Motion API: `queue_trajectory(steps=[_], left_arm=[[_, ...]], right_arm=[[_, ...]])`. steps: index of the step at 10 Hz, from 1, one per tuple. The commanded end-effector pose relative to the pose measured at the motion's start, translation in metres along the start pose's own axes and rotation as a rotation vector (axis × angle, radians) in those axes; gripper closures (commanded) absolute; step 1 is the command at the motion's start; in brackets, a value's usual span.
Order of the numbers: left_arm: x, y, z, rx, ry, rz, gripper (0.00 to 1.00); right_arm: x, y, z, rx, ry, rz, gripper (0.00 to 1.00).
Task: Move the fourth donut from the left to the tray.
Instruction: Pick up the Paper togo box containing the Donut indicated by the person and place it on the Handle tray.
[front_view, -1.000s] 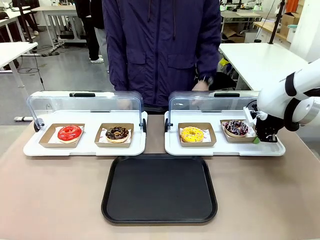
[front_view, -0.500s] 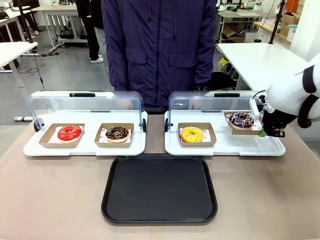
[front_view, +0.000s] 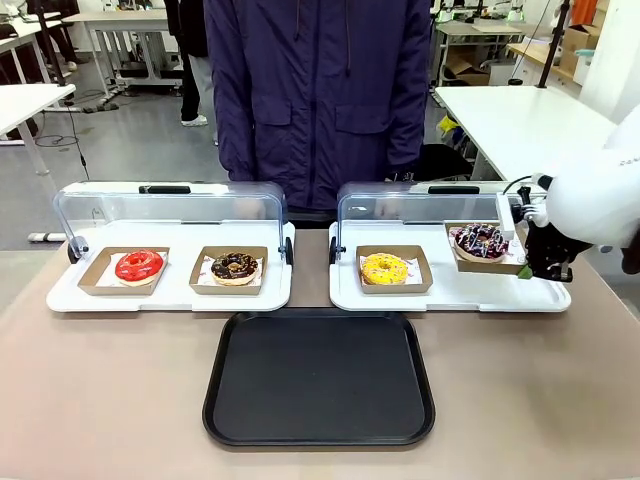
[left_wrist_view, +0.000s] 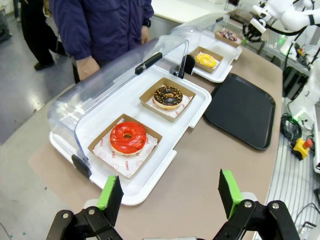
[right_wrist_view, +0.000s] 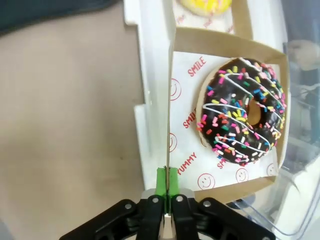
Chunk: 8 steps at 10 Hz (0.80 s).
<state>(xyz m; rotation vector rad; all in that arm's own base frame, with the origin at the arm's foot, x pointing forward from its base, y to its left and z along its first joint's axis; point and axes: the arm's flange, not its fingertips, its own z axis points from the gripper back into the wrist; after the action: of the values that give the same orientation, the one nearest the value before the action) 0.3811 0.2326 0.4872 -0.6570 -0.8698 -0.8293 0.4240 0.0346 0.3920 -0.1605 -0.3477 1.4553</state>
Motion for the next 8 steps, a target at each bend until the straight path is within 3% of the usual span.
queue_trajectory(steps=[1, 8], left_arm=[[0.0, -0.002, 0.0, -0.007, -0.011, -0.006, 0.0], [0.0, -0.002, 0.0, -0.007, -0.011, -0.006, 0.0]], right_arm=[[0.031, 0.029, 0.016, -0.004, 0.007, -0.039, 0.98], [0.143, 0.114, 0.032, 0.045, -0.062, -0.031, 0.98]])
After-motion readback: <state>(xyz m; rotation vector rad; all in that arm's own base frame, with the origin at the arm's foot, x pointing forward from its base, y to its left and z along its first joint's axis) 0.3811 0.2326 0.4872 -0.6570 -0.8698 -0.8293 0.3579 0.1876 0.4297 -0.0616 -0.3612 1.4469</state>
